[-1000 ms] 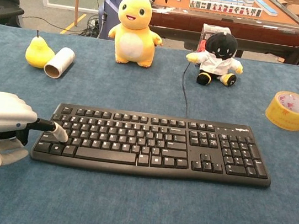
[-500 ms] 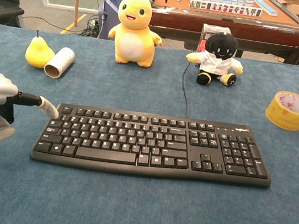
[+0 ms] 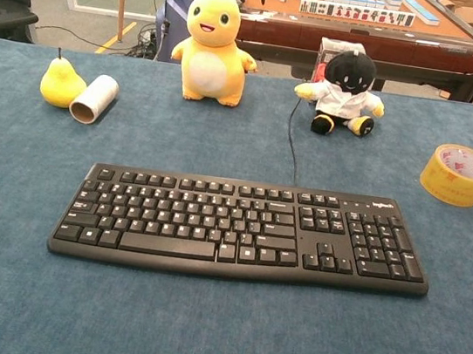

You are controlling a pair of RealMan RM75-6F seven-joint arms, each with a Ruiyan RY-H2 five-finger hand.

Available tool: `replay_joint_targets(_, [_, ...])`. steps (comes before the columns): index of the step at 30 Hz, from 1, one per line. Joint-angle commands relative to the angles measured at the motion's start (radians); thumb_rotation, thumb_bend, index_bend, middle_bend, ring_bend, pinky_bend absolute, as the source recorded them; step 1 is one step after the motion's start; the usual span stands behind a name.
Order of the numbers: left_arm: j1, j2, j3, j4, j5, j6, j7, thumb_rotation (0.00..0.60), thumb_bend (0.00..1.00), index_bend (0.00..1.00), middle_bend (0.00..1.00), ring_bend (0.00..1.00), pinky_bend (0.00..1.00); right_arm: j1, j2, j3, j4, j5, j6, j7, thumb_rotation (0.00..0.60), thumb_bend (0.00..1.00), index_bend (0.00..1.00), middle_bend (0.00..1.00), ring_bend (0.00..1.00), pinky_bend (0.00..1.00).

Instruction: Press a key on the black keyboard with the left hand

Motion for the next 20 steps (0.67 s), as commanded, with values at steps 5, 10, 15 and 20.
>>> replay_joint_targets(5, [0.088,-0.005,-0.011,0.084,0.032,0.119,-0.103,0.600,0.49,0.41,0.84,0.76,0.98,0.004,-0.005,-0.001,-0.006,0.001,-0.011,-0.020,0.600,0.00,0.15,0.15,0.05,0.44])
replay_joint_targets(10, [0.104,0.018,-0.026,0.095,0.033,0.133,-0.126,0.600,0.49,0.43,0.84,0.76,0.98,0.005,-0.003,-0.002,-0.007,-0.002,-0.012,-0.022,0.600,0.00,0.15,0.15,0.05,0.44])
replay_joint_targets(15, [0.112,0.029,-0.036,0.097,0.022,0.118,-0.141,0.600,0.49,0.43,0.84,0.76,0.98,0.006,-0.003,0.001,-0.003,0.007,-0.015,-0.014,0.600,0.00,0.15,0.15,0.05,0.44])
replay_joint_targets(20, [0.117,0.031,-0.044,0.101,0.025,0.109,-0.147,0.600,0.49,0.43,0.84,0.76,0.98,0.012,-0.001,-0.001,-0.006,0.005,-0.026,-0.014,0.600,0.00,0.15,0.15,0.06,0.44])
